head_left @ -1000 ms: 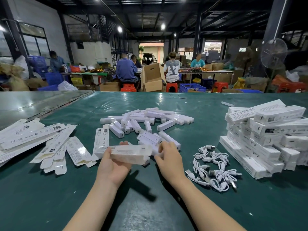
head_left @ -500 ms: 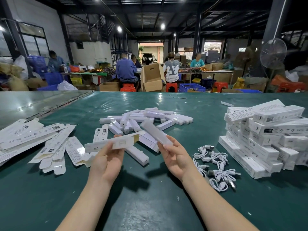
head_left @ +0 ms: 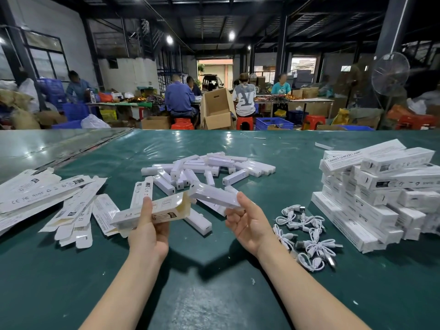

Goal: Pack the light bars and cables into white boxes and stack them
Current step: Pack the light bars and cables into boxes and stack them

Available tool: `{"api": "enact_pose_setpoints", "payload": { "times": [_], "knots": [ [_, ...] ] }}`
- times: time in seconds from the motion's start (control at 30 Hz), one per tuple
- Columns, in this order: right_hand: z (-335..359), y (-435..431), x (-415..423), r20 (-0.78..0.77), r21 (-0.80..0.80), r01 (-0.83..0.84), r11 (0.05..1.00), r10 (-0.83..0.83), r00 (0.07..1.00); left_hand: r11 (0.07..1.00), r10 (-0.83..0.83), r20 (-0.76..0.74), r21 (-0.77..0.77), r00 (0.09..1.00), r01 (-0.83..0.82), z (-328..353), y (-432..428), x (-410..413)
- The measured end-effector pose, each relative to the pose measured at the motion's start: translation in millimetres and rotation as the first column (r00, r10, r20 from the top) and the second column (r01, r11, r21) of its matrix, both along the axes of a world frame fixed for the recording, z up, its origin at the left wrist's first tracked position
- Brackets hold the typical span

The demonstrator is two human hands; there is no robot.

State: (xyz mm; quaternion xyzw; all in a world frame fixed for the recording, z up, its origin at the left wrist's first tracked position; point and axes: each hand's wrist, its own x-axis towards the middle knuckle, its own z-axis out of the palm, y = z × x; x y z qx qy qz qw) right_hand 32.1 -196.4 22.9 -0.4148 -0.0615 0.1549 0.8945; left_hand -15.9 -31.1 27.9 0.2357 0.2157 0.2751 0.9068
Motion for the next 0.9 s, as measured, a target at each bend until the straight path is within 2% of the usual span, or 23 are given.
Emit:
{"api": "enact_pose_setpoints", "payload": {
  "times": [0.13, 0.3, 0.5, 0.67, 0.8, 0.9],
  "knots": [
    [-1, -3, 3, -0.016, 0.059, 0.031, 0.998, -0.030, 0.999, 1.000, 0.023, -0.058, -0.001, 0.998, -0.023, -2, 0, 1],
    [-5, 2, 3, 0.136, -0.155, 0.093, 0.984, -0.072, 0.988, 0.999, 0.032, -0.052, 0.023, 0.998, -0.031, -1, -4, 1],
    [-11, 2, 9, 0.159, -0.183, 0.166, 0.969, -0.137, 0.978, 0.998, 0.008, -0.051, -0.058, 0.999, -0.011, 1, -4, 0],
    [-12, 2, 9, 0.232, -0.193, 0.236, 0.952, -0.190, 0.954, 0.995, 0.093, -0.102, 0.043, 0.990, -0.089, -1, -4, 1],
    [-12, 2, 10, 0.250, -0.165, 0.299, 0.940, -0.254, 0.935, 0.990, 0.105, -0.064, 0.099, 0.992, -0.099, 0, -7, -1],
    [-11, 1, 10, 0.270, -0.149, 0.338, 0.929, -0.290, 0.918, 0.973, 0.112, -0.031, 0.205, 0.993, -0.103, -2, -8, 0]
  ]
}}
